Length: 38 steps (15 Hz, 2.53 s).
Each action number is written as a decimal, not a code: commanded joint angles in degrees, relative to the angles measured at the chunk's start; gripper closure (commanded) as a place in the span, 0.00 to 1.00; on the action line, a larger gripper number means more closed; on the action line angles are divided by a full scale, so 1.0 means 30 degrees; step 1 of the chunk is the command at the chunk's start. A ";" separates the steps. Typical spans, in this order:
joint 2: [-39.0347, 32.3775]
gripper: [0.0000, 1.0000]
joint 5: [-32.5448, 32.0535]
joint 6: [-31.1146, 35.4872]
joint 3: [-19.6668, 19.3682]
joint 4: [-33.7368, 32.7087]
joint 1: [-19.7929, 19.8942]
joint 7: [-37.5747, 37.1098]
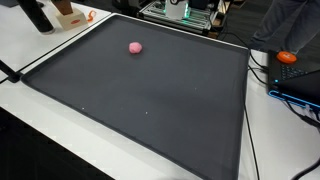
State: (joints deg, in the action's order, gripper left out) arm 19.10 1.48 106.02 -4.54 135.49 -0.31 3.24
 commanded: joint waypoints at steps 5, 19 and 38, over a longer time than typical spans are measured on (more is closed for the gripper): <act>-0.5337 0.00 0.0309 0.0762 0.0663 -0.3199 0.0055 0.0051; -1.2092 0.00 -0.1390 0.1935 0.2376 -0.6229 -0.0765 0.1537; -1.2906 0.00 -0.6445 0.2776 0.4736 -0.3719 -0.1935 0.9928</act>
State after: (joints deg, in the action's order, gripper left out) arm -20.00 -16.70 113.15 9.08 122.05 -6.34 31.19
